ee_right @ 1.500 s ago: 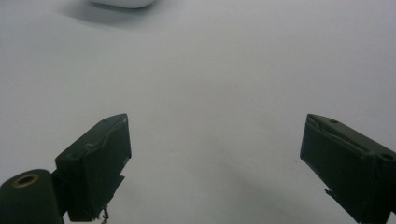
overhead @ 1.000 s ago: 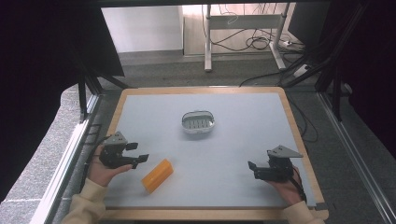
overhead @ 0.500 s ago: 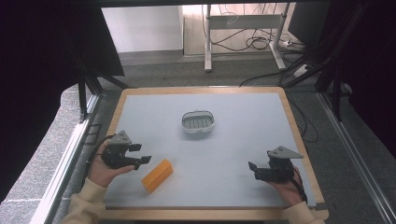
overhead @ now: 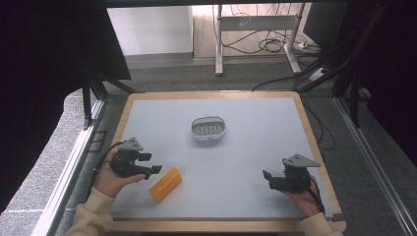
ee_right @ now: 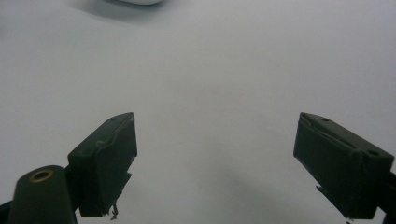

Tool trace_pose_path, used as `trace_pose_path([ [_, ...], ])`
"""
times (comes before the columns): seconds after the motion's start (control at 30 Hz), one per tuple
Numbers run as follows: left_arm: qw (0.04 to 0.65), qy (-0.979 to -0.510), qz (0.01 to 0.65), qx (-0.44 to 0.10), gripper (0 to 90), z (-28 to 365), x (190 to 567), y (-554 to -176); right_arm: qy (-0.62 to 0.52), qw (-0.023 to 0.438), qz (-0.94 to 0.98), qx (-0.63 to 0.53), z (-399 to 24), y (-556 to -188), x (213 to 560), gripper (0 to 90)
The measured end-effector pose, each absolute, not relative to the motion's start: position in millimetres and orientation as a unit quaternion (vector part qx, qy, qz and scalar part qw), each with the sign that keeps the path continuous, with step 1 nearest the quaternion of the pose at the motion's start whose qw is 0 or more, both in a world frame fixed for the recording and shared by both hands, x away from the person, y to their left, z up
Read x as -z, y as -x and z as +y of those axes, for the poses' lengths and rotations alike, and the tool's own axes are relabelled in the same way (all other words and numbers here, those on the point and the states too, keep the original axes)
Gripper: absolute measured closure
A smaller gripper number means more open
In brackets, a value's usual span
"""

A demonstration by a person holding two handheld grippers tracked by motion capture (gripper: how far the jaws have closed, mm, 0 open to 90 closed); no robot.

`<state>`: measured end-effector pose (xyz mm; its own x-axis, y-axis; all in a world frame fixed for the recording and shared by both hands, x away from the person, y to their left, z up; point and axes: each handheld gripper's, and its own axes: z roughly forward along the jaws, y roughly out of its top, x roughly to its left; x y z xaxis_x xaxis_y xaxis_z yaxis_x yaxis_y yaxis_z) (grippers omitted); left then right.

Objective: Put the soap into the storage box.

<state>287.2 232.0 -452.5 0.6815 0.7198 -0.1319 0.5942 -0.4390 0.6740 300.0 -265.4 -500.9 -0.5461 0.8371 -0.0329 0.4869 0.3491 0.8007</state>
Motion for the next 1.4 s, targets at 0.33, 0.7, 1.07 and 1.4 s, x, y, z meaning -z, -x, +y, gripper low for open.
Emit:
trace_pose_path([
  [0.33, 0.332, -0.855, 0.39, -0.08, 34.7, 217.3, 454.7, -284.5, -0.413, 0.228, 0.792, -0.388, -265.5, -299.0, 500.3, 13.7],
  [0.7, 0.323, -0.864, 0.38, -0.072, 34.1, 205.2, 455.8, -281.7, -0.409, 0.225, 0.793, -0.391, -266.8, -299.3, 501.6, 13.7],
  [1.07, 0.304, -0.871, 0.38, -0.069, 31.0, 193.5, 462.0, -278.4, -0.414, 0.228, 0.792, -0.387, -268.0, -299.4, 502.1, 13.7],
  [1.4, 0.26, -0.882, 0.386, -0.068, 33.0, 179.4, 472.5, -272.0, -0.417, 0.227, 0.793, -0.381, -268.1, -299.7, 503.1, 13.7],
])
